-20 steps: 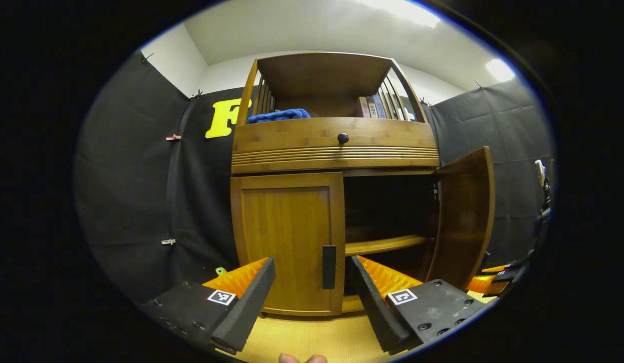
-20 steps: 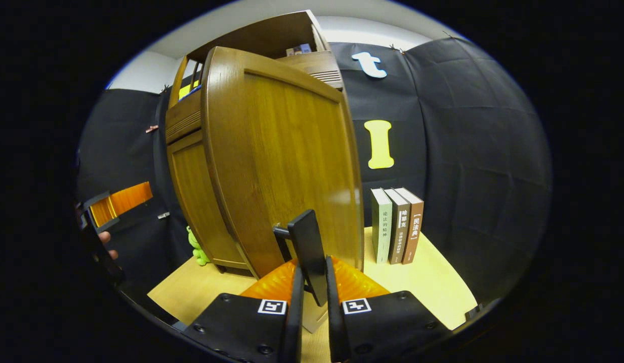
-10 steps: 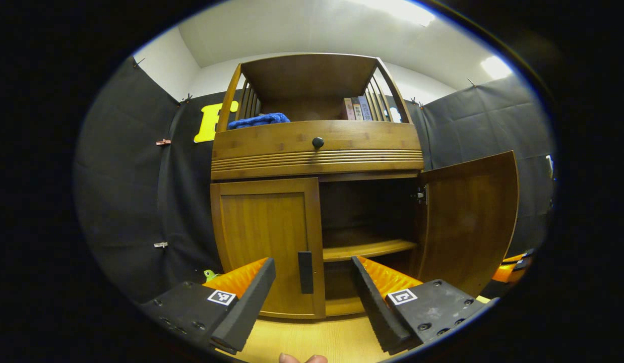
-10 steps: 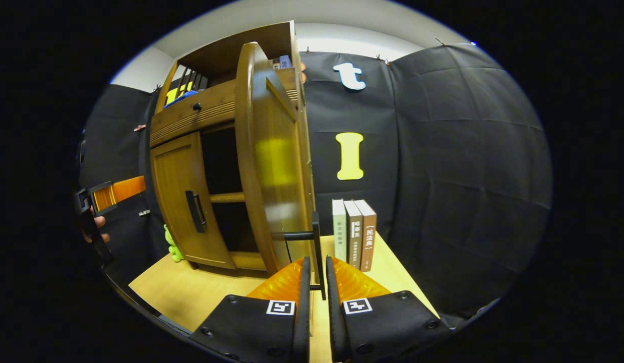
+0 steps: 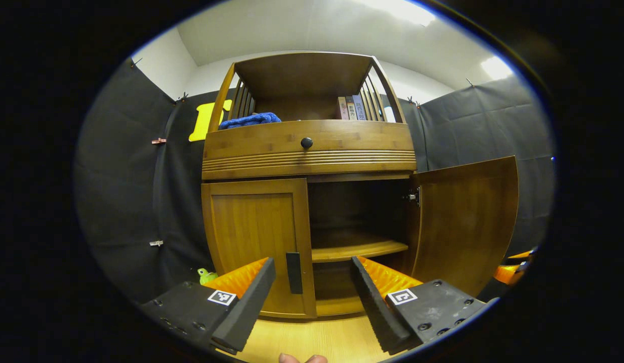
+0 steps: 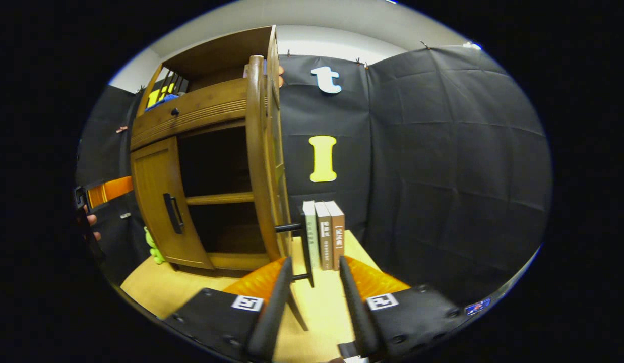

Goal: Open the right door of the double-door shoe cabinet with the right hand, and open the left door with the left hand.

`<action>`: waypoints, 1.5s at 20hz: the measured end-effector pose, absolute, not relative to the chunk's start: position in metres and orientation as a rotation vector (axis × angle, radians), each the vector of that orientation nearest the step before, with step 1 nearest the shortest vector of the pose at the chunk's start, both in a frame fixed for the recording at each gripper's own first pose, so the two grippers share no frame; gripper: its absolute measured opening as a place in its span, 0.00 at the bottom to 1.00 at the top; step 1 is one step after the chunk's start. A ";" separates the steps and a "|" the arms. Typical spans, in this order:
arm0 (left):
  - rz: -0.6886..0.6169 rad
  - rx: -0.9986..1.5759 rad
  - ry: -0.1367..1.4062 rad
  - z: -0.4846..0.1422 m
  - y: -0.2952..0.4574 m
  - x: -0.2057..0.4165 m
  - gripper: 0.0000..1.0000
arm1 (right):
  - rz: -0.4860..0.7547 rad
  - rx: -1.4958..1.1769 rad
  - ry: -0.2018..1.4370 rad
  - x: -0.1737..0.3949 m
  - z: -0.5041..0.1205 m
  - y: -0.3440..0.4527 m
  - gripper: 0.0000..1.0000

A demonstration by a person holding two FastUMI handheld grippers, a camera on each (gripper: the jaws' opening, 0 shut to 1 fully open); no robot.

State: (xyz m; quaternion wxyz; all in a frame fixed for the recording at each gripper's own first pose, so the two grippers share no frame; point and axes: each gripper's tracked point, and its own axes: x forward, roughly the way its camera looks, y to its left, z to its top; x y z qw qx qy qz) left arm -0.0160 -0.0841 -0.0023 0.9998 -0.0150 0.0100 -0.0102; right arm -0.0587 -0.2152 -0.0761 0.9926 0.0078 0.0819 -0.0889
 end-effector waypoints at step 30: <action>0.005 -0.022 0.166 -0.148 -0.041 0.172 0.60 | -0.032 0.068 0.061 -0.063 0.013 -0.067 1.00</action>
